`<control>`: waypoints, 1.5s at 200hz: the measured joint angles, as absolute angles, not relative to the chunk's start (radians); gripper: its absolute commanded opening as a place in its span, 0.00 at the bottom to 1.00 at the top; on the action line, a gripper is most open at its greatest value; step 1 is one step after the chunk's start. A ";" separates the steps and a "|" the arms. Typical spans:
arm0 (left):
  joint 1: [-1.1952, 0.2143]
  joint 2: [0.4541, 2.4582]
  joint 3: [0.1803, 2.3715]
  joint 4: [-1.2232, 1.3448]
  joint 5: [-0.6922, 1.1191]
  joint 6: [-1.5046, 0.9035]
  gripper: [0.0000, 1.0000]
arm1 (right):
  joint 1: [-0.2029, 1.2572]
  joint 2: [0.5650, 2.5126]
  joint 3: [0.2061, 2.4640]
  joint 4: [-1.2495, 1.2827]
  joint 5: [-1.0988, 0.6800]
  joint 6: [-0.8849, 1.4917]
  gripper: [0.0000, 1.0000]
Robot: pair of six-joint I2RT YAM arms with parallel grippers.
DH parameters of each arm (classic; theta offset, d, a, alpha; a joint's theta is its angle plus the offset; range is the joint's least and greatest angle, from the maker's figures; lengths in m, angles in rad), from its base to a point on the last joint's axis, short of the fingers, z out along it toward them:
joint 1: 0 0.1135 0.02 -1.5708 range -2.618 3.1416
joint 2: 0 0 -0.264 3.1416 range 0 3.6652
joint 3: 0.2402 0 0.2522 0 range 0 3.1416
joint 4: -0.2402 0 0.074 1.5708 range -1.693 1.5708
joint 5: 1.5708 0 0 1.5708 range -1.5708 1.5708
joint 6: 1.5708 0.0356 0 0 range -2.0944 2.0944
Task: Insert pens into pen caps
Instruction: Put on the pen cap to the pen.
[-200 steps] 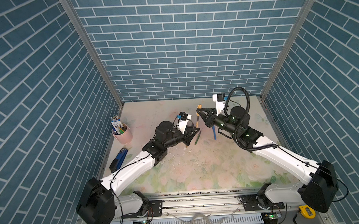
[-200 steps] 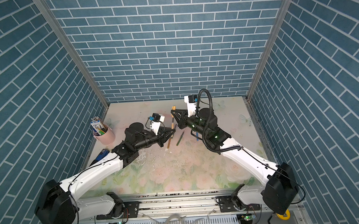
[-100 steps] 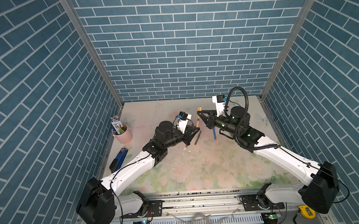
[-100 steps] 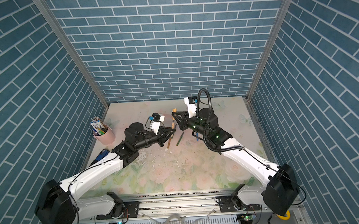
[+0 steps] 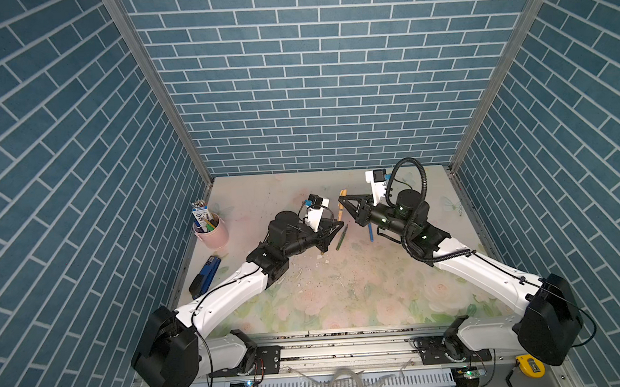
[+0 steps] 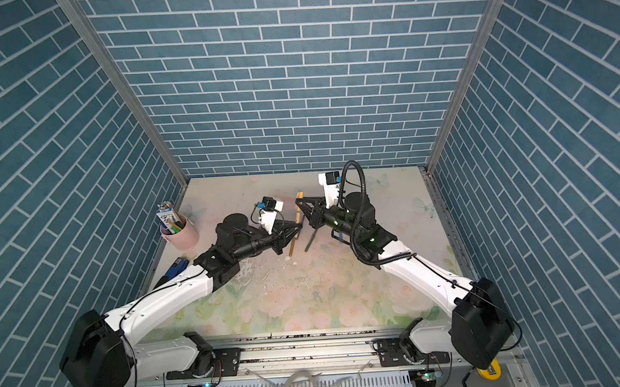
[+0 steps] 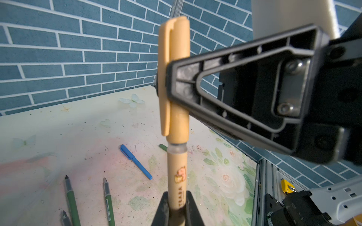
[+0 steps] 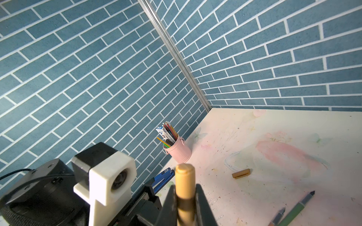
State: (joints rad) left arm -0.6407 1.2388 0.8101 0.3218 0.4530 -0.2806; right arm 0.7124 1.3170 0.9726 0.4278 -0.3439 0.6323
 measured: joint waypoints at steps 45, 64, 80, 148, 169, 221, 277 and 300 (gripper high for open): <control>-0.639 1.238 0.810 0.372 0.448 -0.280 0.07 | 0.732 1.314 0.973 0.381 -0.349 0.648 0.31; -0.639 1.238 0.810 0.381 0.449 -0.279 0.07 | 0.735 1.291 0.973 0.314 -0.341 0.641 0.35; -0.639 1.238 0.811 0.381 0.450 -0.279 0.07 | 0.735 1.258 0.974 0.260 -0.333 0.627 0.39; -0.639 1.238 0.811 0.380 0.443 -0.256 0.05 | 0.735 1.161 0.985 0.056 -0.307 0.543 0.55; -0.639 1.238 0.811 0.380 0.438 -0.249 0.05 | 0.735 1.161 0.985 -0.001 -0.307 0.521 0.57; -0.639 1.238 0.811 0.380 0.433 -0.238 0.05 | 0.735 1.157 1.021 -0.110 -0.300 0.485 0.55; -0.639 1.238 0.811 0.379 0.430 -0.236 0.04 | 0.725 1.171 1.171 -0.169 -0.293 0.437 0.32; -0.639 1.238 0.811 0.378 0.430 -0.235 0.03 | 0.721 1.208 1.244 -0.178 -0.302 0.424 0.32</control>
